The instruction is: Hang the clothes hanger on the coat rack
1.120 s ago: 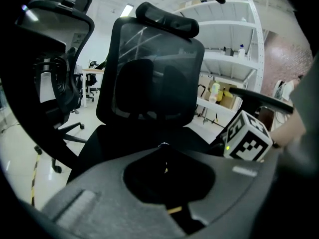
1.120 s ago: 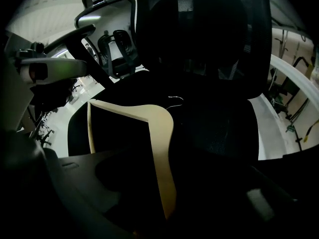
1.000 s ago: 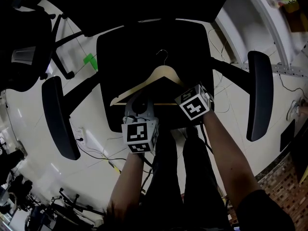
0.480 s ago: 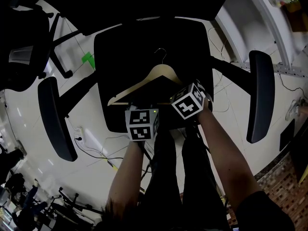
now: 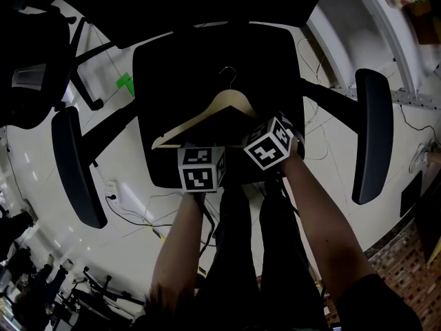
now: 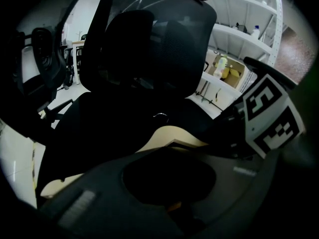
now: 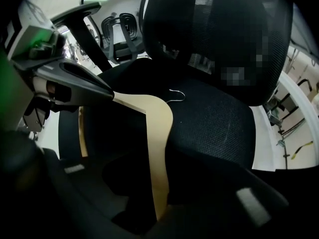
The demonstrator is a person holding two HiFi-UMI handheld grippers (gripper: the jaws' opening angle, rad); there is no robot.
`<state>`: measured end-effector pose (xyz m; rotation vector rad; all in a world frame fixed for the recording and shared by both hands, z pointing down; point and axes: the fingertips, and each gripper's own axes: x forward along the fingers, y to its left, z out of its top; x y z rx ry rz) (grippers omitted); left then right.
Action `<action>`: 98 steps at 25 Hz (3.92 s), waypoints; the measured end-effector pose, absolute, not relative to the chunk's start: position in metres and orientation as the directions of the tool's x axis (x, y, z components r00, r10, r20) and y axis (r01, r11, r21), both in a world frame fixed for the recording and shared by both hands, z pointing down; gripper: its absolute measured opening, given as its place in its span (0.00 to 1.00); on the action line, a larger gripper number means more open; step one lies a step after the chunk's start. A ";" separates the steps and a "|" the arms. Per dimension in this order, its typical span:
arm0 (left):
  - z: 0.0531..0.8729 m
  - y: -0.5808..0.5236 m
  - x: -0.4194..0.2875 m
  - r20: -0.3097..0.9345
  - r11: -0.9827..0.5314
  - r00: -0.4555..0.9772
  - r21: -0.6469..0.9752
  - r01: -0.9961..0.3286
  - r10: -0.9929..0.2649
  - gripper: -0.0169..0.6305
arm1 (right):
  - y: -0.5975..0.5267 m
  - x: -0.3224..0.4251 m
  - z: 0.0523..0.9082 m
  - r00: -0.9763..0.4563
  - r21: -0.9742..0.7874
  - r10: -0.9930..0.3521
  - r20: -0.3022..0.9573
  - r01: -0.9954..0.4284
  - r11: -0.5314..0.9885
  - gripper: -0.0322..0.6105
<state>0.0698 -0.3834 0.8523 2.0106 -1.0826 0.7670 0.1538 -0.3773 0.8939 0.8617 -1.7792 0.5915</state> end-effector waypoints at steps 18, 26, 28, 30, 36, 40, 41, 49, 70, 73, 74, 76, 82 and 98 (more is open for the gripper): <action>0.775 -0.402 0.060 0.663 -0.390 0.463 0.269 -0.881 -0.588 0.03 | -0.408 0.162 0.817 -0.211 0.130 -0.524 0.825 -0.832 0.540 0.21; 0.691 -0.413 0.053 0.541 -0.397 0.470 0.254 -0.882 -0.698 0.03 | -0.420 0.161 0.749 -0.216 0.131 -0.621 0.753 -0.876 0.464 0.21; 0.668 -0.413 0.054 0.509 -0.407 0.476 0.248 -0.879 -0.717 0.03 | -0.421 0.159 0.734 -0.227 0.113 -0.642 0.732 -0.889 0.443 0.21; 0.648 -0.411 0.054 0.482 -0.411 0.474 0.238 -0.880 -0.737 0.03 | -0.422 0.159 0.718 -0.236 0.097 -0.661 0.712 -0.900 0.426 0.21; 0.589 -0.414 0.047 0.394 -0.395 0.439 0.193 -0.898 -0.807 0.03 | -0.428 0.159 0.657 -0.267 0.087 -0.721 0.640 -0.906 0.413 0.21; 0.547 -0.409 0.044 0.337 -0.395 0.436 0.184 -0.900 -0.835 0.03 | -0.427 0.157 0.614 -0.295 0.070 -0.753 0.589 -0.909 0.411 0.21; 0.536 -0.408 0.042 0.322 -0.397 0.435 0.180 -0.900 -0.841 0.03 | -0.427 0.156 0.604 -0.302 0.069 -0.759 0.576 -0.908 0.414 0.21; 0.459 -0.394 0.028 0.210 -0.362 0.387 0.146 -0.921 -0.898 0.03 | -0.427 0.141 0.516 -0.386 0.106 -0.803 0.454 -0.872 0.479 0.21; 0.348 -0.273 0.056 0.063 -0.192 0.197 0.071 -0.979 -0.978 0.03 | -0.360 0.154 0.400 -0.585 0.217 -0.771 0.251 -0.742 0.634 0.21; 0.344 -0.256 0.056 0.056 -0.151 0.154 0.063 -0.987 -0.986 0.03 | -0.348 0.149 0.395 -0.625 0.223 -0.742 0.242 -0.709 0.669 0.21; 0.342 -0.251 0.054 0.052 -0.136 0.139 0.061 -0.989 -0.989 0.03 | -0.344 0.146 0.394 -0.638 0.225 -0.732 0.239 -0.697 0.681 0.21; 0.339 -0.241 0.049 0.048 -0.102 0.105 0.056 -0.993 -0.993 0.03 | -0.338 0.137 0.393 -0.665 0.227 -0.710 0.233 -0.673 0.704 0.21; 0.330 -0.203 0.010 0.030 0.074 -0.073 0.038 -0.997 -0.997 0.03 | -0.319 0.086 0.384 -0.775 0.224 -0.601 0.194 -0.562 0.796 0.21; 0.322 -0.076 -0.105 0.001 0.491 -0.492 0.058 -0.869 -0.871 0.03 | -0.219 -0.092 0.364 -0.973 0.298 -0.185 0.140 -0.137 0.945 0.21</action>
